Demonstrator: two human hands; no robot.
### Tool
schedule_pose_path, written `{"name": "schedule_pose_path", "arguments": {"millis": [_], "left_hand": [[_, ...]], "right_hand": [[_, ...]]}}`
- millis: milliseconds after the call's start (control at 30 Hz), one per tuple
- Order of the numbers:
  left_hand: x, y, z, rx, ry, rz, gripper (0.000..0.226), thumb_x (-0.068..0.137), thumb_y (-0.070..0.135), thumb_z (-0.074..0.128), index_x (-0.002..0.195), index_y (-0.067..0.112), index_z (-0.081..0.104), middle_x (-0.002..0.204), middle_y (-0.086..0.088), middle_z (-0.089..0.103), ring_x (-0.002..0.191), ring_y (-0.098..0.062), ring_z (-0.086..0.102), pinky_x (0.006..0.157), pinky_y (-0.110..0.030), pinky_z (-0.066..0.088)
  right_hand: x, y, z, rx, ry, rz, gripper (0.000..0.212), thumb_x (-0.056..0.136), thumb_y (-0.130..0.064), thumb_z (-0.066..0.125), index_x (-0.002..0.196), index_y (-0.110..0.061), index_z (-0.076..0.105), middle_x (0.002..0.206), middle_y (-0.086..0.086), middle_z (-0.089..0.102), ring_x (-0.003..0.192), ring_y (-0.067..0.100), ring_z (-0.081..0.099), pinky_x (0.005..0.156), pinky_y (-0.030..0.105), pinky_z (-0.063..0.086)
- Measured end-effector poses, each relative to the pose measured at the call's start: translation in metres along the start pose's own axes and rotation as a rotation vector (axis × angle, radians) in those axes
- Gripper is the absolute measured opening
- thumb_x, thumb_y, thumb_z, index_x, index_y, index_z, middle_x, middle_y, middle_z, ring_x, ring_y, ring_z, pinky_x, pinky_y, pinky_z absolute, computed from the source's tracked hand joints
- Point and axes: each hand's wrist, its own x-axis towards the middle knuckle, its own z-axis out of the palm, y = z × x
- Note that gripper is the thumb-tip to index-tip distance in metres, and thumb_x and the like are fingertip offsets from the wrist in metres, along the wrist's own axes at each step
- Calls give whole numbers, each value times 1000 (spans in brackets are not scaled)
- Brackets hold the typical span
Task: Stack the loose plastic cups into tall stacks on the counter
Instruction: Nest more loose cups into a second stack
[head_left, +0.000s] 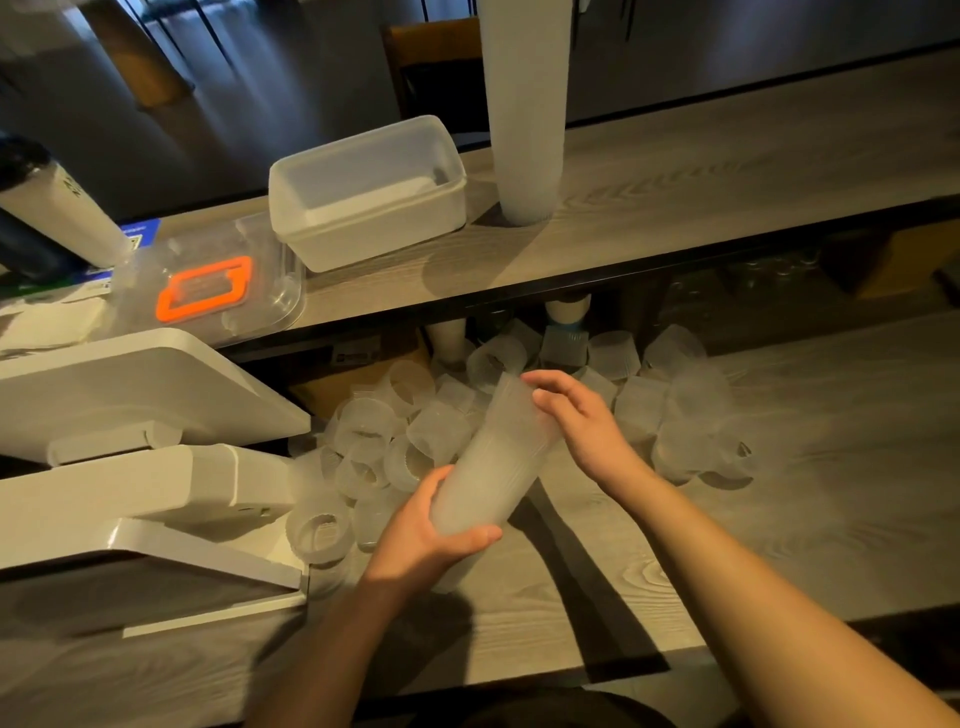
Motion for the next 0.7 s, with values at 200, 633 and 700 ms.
{"name": "schedule_pose_path", "arguments": {"millis": [200, 633, 700], "left_hand": [[2, -2, 2, -5, -3, -8, 103, 48, 73, 82, 135, 38, 42, 124, 11, 53, 108, -11, 58, 89, -42, 57], [6, 8, 9, -3, 14, 31, 98, 48, 69, 81, 133, 37, 44, 120, 14, 55, 106, -7, 59, 87, -35, 56], [7, 6, 8, -2, 12, 25, 99, 49, 68, 81, 134, 35, 44, 121, 13, 55, 106, -7, 59, 86, -33, 56]], "right_hand": [[-4, 6, 1, -57, 37, 46, 37, 105, -22, 41, 139, -27, 54, 131, -16, 51, 112, -10, 44, 86, 8, 32], [-19, 11, 11, -40, -99, 36, 42, 84, -56, 47, 121, -37, 55, 119, -2, 50, 113, 7, 48, 90, 20, 36], [-20, 12, 14, -15, -109, 60, 46, 82, -62, 48, 122, -38, 56, 121, -5, 51, 116, 3, 47, 93, 20, 36]]}}
